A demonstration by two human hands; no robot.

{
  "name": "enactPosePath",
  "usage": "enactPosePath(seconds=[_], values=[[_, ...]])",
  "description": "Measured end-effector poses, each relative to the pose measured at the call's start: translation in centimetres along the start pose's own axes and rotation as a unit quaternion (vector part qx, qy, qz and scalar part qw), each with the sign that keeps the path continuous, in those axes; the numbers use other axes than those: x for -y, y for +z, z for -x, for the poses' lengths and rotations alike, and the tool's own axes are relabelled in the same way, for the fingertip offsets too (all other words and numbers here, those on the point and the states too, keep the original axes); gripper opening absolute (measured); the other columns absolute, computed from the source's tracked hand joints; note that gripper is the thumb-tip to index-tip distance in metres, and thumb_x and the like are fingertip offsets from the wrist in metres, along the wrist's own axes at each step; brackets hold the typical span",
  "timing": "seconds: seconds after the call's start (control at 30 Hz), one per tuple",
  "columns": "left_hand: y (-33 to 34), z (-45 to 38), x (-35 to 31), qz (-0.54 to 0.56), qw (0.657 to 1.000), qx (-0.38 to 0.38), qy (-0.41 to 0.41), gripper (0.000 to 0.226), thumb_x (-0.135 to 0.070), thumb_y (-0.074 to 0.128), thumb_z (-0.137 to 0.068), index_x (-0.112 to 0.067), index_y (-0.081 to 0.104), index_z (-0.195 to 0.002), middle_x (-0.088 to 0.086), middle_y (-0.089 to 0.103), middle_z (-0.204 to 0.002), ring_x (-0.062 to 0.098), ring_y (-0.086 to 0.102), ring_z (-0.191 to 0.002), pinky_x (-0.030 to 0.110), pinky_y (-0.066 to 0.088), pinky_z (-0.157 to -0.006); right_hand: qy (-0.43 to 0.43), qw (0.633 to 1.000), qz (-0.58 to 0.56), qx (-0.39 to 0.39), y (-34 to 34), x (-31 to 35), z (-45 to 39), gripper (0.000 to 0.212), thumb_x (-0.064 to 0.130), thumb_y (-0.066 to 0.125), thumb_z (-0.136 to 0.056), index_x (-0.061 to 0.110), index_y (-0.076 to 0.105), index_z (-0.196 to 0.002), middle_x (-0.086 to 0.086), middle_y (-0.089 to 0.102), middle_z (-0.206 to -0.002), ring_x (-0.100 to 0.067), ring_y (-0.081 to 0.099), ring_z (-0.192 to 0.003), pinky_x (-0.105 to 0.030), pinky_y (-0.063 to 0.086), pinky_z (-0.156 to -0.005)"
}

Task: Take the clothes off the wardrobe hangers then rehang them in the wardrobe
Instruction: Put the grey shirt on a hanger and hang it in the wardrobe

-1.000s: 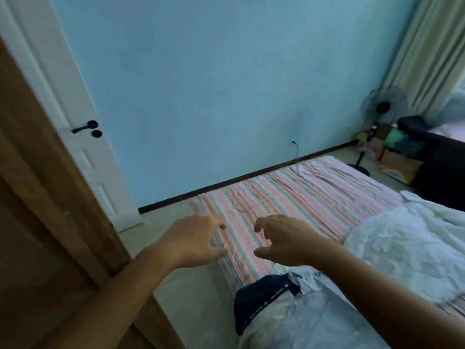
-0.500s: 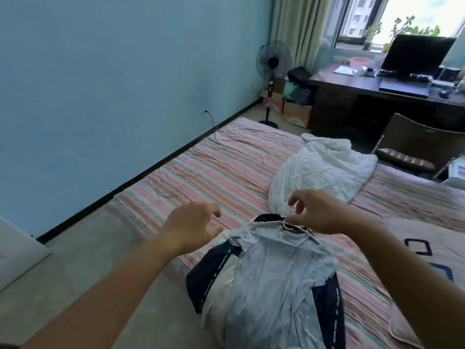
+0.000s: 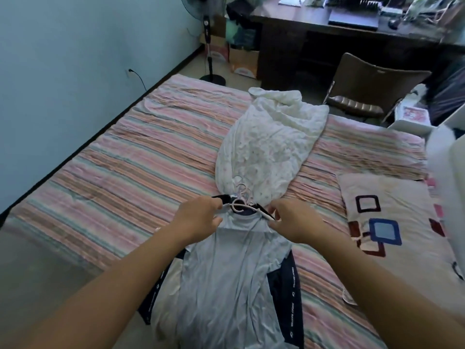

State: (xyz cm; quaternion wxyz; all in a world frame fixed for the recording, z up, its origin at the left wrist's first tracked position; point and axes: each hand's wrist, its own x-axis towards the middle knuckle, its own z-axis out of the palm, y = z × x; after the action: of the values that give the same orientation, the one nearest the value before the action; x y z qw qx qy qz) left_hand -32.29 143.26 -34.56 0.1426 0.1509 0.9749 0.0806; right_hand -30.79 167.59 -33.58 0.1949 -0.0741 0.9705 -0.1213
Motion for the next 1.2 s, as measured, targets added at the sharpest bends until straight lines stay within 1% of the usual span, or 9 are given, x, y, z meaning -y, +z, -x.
enactPosePath(seconds=[0.1, 0.17, 0.3, 0.53, 0.67, 0.8, 0.93, 1.1, 1.2], values=[[2.9, -5.7, -0.3, 0.003, 0.999, 0.032, -0.008, 0.029, -0.036, 0.058, -0.092, -0.020, 0.061, -0.116, 0.003, 0.065, -0.114, 0.028, 0.061, -0.104, 0.039, 0.051, -0.080, 0.010, 1.000, -0.009, -0.010, 2.1, -3.4, -3.9, 0.018, 0.034, 0.059, -0.089, 0.024, 0.062, -0.103, 0.004, 0.064, -0.096, -0.018, 0.058, -0.085, -0.031, 0.044, -0.063], [5.3, -9.3, 0.2, 0.004, 0.998, 0.054, -0.020, 0.030, -0.035, 0.059, -0.092, -0.019, 0.059, -0.118, 0.004, 0.065, -0.115, 0.029, 0.061, -0.105, 0.040, 0.051, -0.081, 0.023, 1.000, -0.017, -0.013, 4.0, -5.7, -6.6, 0.018, 0.035, 0.059, -0.090, 0.024, 0.061, -0.105, 0.004, 0.063, -0.098, -0.015, 0.052, -0.083, -0.030, 0.039, -0.063], [10.6, -16.1, 2.4, -0.002, 0.994, 0.098, -0.037, 0.038, -0.035, 0.058, -0.093, -0.018, 0.054, -0.127, 0.007, 0.060, -0.123, 0.030, 0.058, -0.110, 0.040, 0.050, -0.084, 0.053, 0.997, -0.065, 0.003, 8.2, -9.9, -12.0, 0.017, 0.031, 0.062, -0.091, 0.021, 0.063, -0.105, 0.001, 0.065, -0.100, -0.019, 0.057, -0.086, -0.035, 0.051, -0.075], [22.1, -24.4, 7.5, -0.013, 0.986, 0.152, -0.067, 0.035, -0.032, 0.056, -0.094, -0.015, 0.054, -0.125, 0.008, 0.061, -0.122, 0.028, 0.058, -0.108, 0.036, 0.044, -0.074, 0.110, 0.987, -0.114, 0.014, 18.3, -16.3, -20.8, 0.022, 0.029, 0.063, -0.093, 0.020, 0.063, -0.112, -0.003, 0.065, -0.103, -0.025, 0.060, -0.090, -0.041, 0.053, -0.078], [27.8, -26.9, 10.4, 0.007, 0.979, 0.183, -0.087, 0.049, -0.026, 0.054, -0.097, -0.011, 0.040, -0.142, 0.015, 0.050, -0.138, 0.033, 0.051, -0.123, 0.045, 0.046, -0.094, 0.105, 0.985, -0.131, 0.031, 24.1, -17.6, -24.9, 0.028, 0.028, 0.060, -0.094, 0.021, 0.060, -0.120, -0.004, 0.066, -0.109, -0.028, 0.061, -0.095, -0.039, 0.051, -0.075], [31.5, -28.9, 12.4, 0.011, 0.981, 0.171, -0.086, 0.062, -0.020, 0.056, -0.097, -0.014, 0.027, -0.151, 0.012, 0.036, -0.151, 0.031, 0.037, -0.137, 0.047, 0.038, -0.107, 0.080, 0.991, -0.089, 0.063, 28.3, -18.0, -27.9, 0.029, 0.024, 0.056, -0.091, 0.020, 0.052, -0.119, -0.006, 0.062, -0.108, -0.032, 0.059, -0.096, -0.041, 0.049, -0.068], [33.4, -29.7, 13.4, 0.033, 0.979, 0.165, -0.115, 0.065, -0.030, 0.056, -0.097, -0.020, 0.025, -0.154, 0.005, 0.033, -0.157, 0.030, 0.038, -0.139, 0.046, 0.033, -0.111, 0.063, 0.993, -0.080, 0.058, 30.7, -18.2, -30.4, 0.021, 0.019, 0.052, -0.090, 0.020, 0.047, -0.110, -0.005, 0.059, -0.111, -0.032, 0.055, -0.098, -0.037, 0.038, -0.067], [35.3, -29.3, 14.0, 0.136, 0.973, 0.109, -0.148, 0.059, -0.025, 0.060, -0.095, -0.018, 0.037, -0.149, 0.008, 0.047, -0.148, 0.032, 0.044, -0.134, 0.046, 0.040, -0.106, 0.105, 0.988, -0.105, 0.037, 31.5, -17.5, -31.9, 0.008, 0.023, 0.055, -0.095, 0.018, 0.052, -0.101, -0.005, 0.062, -0.101, -0.031, 0.058, -0.093, -0.044, 0.050, -0.074], [35.0, -28.9, 14.0, 0.078, 0.980, 0.089, -0.162, 0.044, -0.032, 0.059, -0.094, -0.022, 0.051, -0.137, 0.008, 0.061, -0.125, 0.032, 0.053, -0.117, 0.046, 0.042, -0.096, 0.128, 0.985, -0.115, 0.013, 31.4, -17.1, -32.0, 0.009, 0.025, 0.057, -0.096, 0.016, 0.055, -0.097, -0.002, 0.061, -0.096, -0.028, 0.057, -0.090, -0.041, 0.048, -0.072]])
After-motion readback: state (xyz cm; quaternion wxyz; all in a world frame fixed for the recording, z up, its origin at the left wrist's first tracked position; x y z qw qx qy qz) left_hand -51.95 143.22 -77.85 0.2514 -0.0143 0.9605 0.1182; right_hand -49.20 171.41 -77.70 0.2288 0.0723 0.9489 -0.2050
